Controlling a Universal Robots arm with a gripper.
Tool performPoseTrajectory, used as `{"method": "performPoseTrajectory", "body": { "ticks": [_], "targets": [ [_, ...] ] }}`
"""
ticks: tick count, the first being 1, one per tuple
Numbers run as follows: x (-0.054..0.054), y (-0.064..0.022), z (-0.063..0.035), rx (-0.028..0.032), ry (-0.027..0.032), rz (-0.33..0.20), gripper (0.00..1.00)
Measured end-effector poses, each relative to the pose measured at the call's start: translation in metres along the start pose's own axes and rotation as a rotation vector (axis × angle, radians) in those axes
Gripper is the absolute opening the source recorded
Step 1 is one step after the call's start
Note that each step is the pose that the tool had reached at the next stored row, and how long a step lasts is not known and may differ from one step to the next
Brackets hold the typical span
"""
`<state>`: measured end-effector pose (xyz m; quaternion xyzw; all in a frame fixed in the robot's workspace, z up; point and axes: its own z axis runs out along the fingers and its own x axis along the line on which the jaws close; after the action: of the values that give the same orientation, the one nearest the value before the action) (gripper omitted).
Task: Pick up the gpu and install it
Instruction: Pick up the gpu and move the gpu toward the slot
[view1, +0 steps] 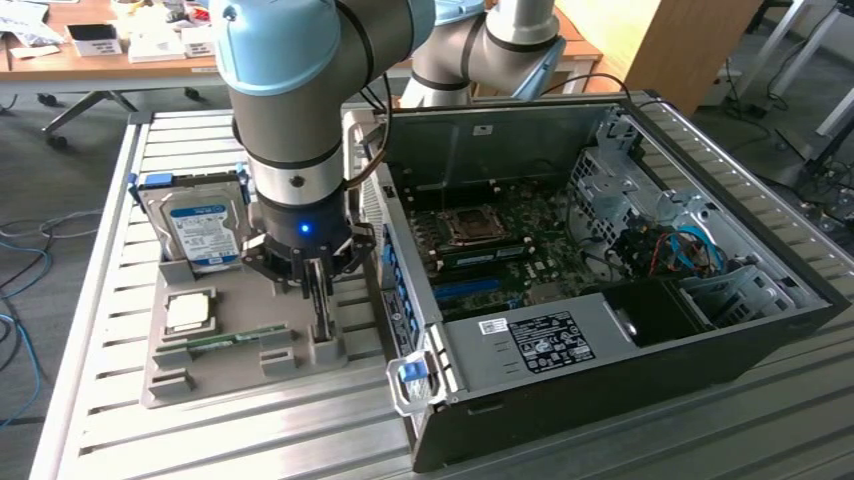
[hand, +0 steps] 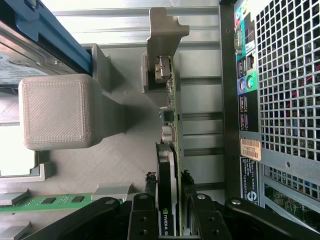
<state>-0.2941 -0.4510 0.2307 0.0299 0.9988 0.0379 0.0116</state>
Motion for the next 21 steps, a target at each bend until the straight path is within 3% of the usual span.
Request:
{"method": "performPoseTrajectory", "body": {
  "ticks": [5,7,21],
  "targets": [
    [0.0000,0.0000,0.0000,0.0000,0.0000,0.000,0.33],
    [0.0000,0.0000,0.0000,0.0001,0.0000,0.000,0.27],
    [0.0000,0.0000,0.0000,0.0000,0.0002,-0.003,0.27]
  ]
}}
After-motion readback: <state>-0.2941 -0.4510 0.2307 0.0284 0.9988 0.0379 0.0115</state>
